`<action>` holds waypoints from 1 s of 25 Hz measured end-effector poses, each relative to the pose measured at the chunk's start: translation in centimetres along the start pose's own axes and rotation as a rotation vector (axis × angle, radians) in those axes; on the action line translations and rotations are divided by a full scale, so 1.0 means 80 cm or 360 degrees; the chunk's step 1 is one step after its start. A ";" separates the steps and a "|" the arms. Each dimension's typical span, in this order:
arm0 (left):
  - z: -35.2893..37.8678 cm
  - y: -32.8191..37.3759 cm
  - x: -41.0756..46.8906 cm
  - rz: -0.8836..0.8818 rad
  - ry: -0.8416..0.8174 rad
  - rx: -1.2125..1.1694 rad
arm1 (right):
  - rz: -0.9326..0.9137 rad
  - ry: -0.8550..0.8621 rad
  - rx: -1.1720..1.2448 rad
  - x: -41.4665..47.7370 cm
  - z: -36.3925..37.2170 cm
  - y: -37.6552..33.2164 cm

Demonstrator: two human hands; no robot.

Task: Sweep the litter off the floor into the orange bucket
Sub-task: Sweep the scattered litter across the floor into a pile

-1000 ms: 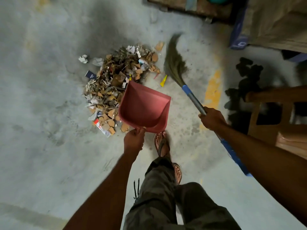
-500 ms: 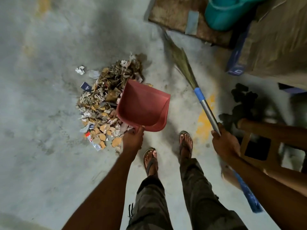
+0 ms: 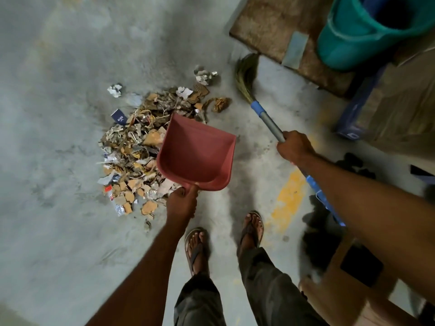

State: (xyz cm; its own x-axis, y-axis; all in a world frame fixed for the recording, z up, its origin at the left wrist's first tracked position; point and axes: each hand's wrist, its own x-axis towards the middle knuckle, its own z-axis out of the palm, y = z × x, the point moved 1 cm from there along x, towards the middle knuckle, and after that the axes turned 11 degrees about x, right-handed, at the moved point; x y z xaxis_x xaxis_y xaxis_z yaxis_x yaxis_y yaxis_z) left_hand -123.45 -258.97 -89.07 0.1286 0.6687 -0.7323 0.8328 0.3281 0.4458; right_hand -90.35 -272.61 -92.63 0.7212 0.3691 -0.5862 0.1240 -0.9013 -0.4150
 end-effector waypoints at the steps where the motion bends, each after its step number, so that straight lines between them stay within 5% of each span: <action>1: -0.005 -0.003 -0.001 -0.0017 0.0020 0.0010 | 0.0006 0.0012 -0.0008 -0.008 0.000 0.001; 10: -0.063 -0.028 -0.045 -0.0136 0.0017 0.0016 | 0.0024 -0.0100 -0.0412 -0.201 -0.006 0.063; 12: -0.081 -0.037 -0.053 -0.0131 0.0001 -0.0010 | -0.0042 -0.0088 -0.0304 -0.251 0.007 0.089; 14: -0.104 -0.046 -0.063 -0.0113 -0.0015 -0.0005 | -0.0151 -0.0518 0.0195 -0.305 0.020 0.104; 15: -0.114 -0.051 -0.067 -0.0099 -0.0024 0.0005 | -0.0295 -0.0486 0.0226 -0.316 0.026 0.110; 19: -0.151 -0.085 -0.081 -0.0018 -0.0083 0.0052 | 0.0244 0.0110 -0.0026 -0.319 0.051 0.065; 25: -0.200 -0.155 -0.105 -0.0039 -0.0077 0.0087 | 0.0087 -0.0348 -0.0143 -0.372 0.121 -0.031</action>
State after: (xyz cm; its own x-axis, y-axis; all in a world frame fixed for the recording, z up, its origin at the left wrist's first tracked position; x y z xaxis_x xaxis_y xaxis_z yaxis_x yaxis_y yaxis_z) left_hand -143.47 -257.96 -80.24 0.1326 0.6274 -0.7674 0.8641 0.3062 0.3996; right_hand -118.72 -279.16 -80.83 0.5650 0.3507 -0.7469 0.1560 -0.9343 -0.3206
